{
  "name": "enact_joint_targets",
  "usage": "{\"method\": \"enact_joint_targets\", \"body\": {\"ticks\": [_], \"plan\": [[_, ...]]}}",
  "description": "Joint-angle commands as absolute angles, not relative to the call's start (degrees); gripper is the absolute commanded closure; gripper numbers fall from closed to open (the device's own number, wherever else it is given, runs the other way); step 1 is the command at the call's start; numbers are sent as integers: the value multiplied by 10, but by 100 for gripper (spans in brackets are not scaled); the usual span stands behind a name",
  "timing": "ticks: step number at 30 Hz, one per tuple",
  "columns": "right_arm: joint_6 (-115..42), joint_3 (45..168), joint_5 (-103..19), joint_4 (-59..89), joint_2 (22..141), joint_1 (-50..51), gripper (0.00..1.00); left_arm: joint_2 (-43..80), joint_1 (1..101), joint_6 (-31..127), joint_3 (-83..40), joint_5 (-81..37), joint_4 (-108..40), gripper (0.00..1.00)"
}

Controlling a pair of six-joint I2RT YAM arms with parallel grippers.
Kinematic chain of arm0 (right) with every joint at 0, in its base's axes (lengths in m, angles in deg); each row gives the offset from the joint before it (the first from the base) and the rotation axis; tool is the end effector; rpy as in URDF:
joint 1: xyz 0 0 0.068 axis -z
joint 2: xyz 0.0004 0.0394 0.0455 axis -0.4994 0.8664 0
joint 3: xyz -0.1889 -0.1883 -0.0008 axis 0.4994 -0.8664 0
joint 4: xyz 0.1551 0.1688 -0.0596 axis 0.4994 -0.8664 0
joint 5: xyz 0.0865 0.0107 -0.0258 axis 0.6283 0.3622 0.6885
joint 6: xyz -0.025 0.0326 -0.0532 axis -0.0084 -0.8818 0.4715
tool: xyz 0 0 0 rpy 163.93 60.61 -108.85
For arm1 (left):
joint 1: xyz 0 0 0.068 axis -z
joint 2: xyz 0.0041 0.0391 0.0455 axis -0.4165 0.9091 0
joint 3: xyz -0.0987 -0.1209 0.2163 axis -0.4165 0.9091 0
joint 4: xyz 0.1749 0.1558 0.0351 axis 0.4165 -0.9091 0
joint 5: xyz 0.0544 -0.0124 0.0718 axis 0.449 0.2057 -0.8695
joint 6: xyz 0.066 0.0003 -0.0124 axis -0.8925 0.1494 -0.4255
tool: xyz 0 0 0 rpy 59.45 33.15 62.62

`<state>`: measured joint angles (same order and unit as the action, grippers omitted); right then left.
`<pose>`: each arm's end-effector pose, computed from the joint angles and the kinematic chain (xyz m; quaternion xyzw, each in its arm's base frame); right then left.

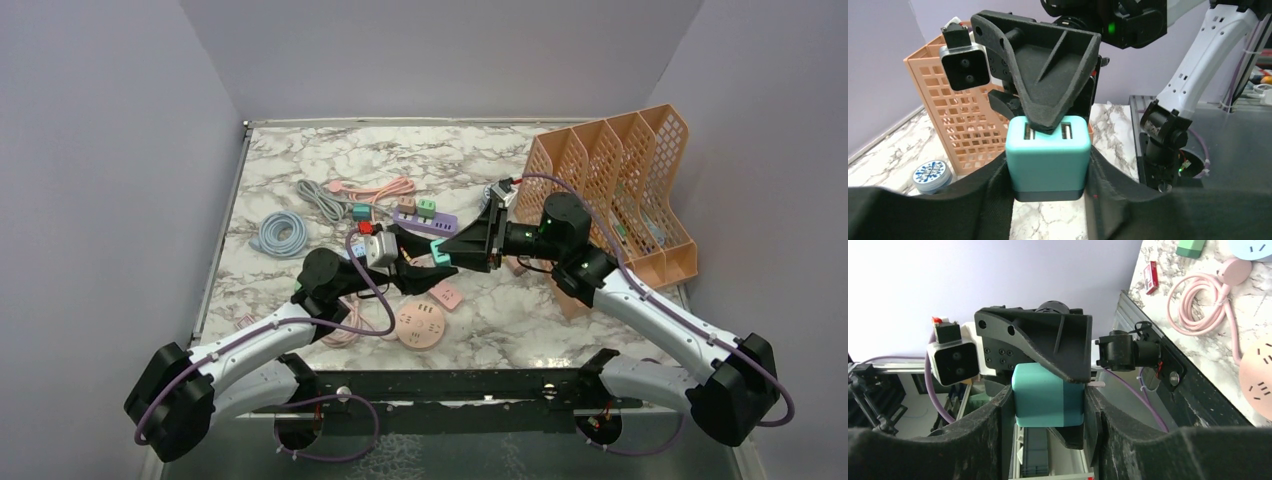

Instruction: Insert the plug

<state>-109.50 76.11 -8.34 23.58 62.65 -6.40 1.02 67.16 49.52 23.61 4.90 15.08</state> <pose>0.1726 0.1708 0.3161 0.0528 0.7477 0.6553 0.0933 0.1354 -0.1666 0.3113 0.3811 0.4639 -0.5167 0.6105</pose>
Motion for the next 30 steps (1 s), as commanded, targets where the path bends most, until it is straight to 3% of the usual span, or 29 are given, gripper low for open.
{"method": "enact_joint_targets", "body": {"ticks": [1,5,7,9,12,22,30], "plan": [[-1107,765,-62,245,611,-62,71,-7,672,499,247,52,195,75],[-1105,772,-59,241,613,-62,71,2,672,504,246,55,195,99],[-1074,786,-61,214,616,-62,62,6,672,496,245,45,194,100],[-1015,804,-78,162,621,-61,43,16,672,487,242,35,194,100],[-901,840,-145,59,614,-60,34,33,673,474,234,22,181,100],[-614,940,-290,-137,607,-60,34,71,672,419,214,-3,108,100],[-501,983,-270,-182,671,-65,36,142,672,360,159,5,52,100]]}}
